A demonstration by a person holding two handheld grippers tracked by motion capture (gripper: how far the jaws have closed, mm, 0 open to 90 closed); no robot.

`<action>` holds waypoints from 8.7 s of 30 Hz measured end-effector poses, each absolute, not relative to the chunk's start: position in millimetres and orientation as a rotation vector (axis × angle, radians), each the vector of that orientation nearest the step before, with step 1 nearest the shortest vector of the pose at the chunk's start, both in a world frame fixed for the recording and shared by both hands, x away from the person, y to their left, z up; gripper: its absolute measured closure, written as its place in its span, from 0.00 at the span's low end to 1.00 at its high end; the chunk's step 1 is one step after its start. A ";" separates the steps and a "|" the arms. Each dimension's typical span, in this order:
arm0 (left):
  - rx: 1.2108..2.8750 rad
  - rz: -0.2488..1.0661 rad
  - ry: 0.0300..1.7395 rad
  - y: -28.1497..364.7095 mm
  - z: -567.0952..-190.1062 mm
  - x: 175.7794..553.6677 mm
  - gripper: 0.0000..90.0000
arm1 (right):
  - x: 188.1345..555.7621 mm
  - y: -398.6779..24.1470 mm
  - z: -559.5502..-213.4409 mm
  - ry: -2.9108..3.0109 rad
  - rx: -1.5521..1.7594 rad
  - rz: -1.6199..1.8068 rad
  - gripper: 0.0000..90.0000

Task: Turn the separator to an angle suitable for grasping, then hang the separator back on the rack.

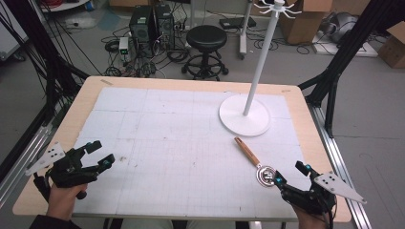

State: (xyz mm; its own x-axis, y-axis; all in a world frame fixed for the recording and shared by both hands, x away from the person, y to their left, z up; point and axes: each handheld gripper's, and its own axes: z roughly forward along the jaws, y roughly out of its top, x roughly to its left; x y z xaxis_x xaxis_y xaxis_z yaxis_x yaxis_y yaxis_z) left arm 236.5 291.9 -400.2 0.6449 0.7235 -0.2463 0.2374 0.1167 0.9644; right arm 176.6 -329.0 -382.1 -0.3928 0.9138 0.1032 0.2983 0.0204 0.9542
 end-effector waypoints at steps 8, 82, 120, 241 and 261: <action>1.453 0.424 0.862 291.5 -401.7 237.4 0.19 | 178.4 -331.2 -384.2 1.731 1.252 1.397 0.18; 1.484 0.402 0.854 289.0 -405.4 237.4 0.19 | 296.7 -274.1 -392.5 2.094 1.240 1.252 0.25; 1.490 0.389 0.845 288.8 -405.5 237.9 0.19 | 339.1 -260.9 -435.7 2.345 1.279 0.870 0.74; 1.487 -0.171 0.262 129.8 -311.7 250.8 0.62 | 229.8 -138.1 -339.3 2.289 0.386 2.137 0.75; 1.536 -0.112 0.261 124.8 -303.0 245.7 0.78 | 231.3 -141.8 -338.4 2.295 0.389 2.199 0.75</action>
